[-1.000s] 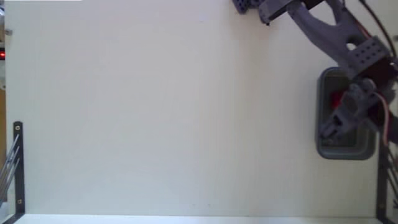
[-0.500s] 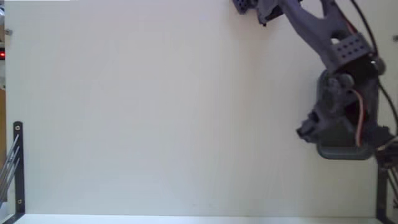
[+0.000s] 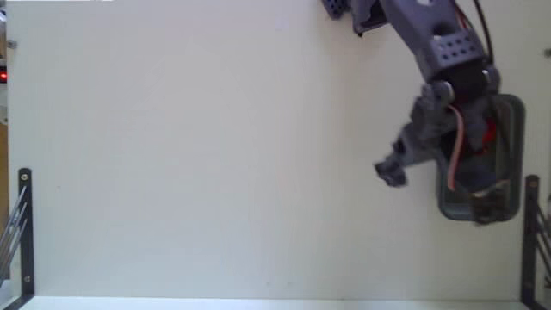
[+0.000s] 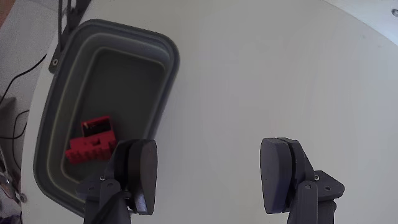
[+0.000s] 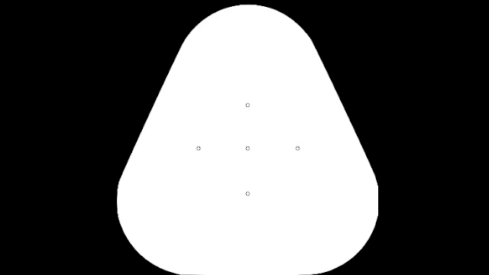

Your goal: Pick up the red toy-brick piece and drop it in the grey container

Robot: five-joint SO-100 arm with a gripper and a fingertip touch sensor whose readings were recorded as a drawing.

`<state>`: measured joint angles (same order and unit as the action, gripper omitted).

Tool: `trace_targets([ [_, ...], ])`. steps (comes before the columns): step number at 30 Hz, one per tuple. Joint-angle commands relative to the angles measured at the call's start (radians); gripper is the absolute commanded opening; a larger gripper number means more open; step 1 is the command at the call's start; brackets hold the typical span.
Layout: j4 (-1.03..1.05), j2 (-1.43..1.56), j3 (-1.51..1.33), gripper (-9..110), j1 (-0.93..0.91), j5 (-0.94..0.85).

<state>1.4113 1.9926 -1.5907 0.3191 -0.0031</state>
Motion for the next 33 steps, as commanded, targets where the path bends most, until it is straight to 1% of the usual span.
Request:
trace_targets([
  [1,0.017,0.108,-0.032,110,-0.030,0.003],
  [19,0.018,0.346,-0.268,110,-0.211,0.003],
  [33,0.019,0.463,-0.384,110,-0.300,0.003],
])
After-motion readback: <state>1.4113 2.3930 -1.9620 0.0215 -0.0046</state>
